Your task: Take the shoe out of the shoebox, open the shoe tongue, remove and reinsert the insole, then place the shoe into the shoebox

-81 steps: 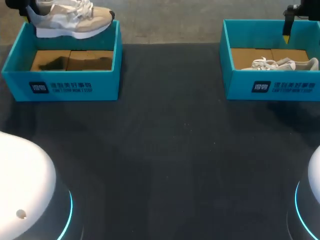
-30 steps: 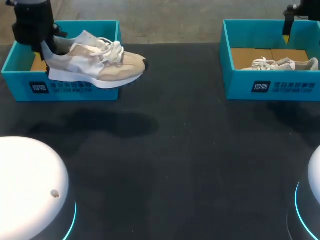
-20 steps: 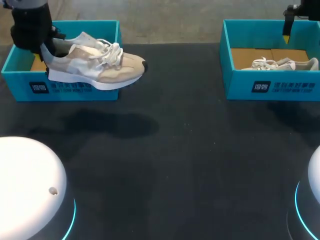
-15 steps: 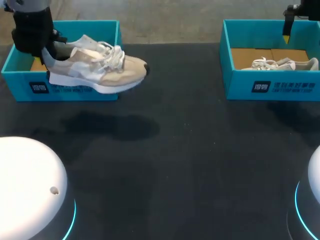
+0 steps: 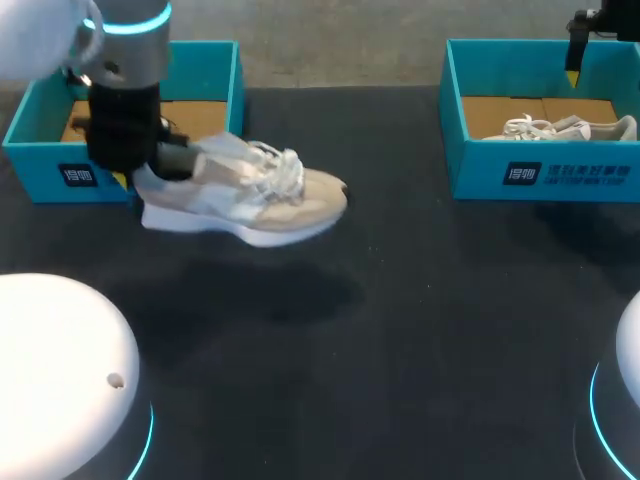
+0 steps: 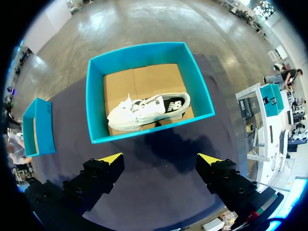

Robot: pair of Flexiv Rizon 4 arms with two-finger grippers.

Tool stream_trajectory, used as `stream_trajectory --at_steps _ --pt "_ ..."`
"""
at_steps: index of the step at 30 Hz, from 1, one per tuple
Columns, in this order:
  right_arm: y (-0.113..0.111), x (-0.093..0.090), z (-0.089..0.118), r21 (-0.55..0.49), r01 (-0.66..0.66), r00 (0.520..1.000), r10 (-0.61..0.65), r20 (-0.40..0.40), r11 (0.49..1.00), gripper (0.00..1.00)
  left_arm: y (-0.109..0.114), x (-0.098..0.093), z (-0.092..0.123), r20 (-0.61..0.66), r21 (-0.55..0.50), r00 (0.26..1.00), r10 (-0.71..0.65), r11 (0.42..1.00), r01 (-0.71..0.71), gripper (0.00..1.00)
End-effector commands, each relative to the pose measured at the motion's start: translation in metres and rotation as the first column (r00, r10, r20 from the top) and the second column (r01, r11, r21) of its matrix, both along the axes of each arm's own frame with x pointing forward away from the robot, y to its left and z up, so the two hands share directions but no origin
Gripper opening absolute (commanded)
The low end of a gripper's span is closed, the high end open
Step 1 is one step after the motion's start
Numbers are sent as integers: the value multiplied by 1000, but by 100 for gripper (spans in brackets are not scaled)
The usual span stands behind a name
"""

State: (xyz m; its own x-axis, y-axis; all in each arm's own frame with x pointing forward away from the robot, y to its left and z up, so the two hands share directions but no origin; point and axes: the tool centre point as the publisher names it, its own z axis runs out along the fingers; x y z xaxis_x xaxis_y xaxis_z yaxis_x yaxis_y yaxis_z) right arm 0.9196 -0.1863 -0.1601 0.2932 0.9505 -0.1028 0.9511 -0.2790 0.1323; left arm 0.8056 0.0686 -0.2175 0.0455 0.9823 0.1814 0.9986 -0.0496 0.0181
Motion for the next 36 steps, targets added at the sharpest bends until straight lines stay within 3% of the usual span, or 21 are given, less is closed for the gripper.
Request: stream_trajectory --at_steps 1,17,36 --pt "0 1 0 0 0 1000 0 -2 1000 100 -9 -16 -17 48 -15 999 -13 1000 14 0" --pt "0 1 0 0 0 1000 0 -2 1000 100 -49 -56 -51 27 -35 999 21 999 -20 0" --pt "0 1 0 0 0 1000 0 -2 1000 100 -92 -69 -98 42 -26 997 61 998 -60 0"
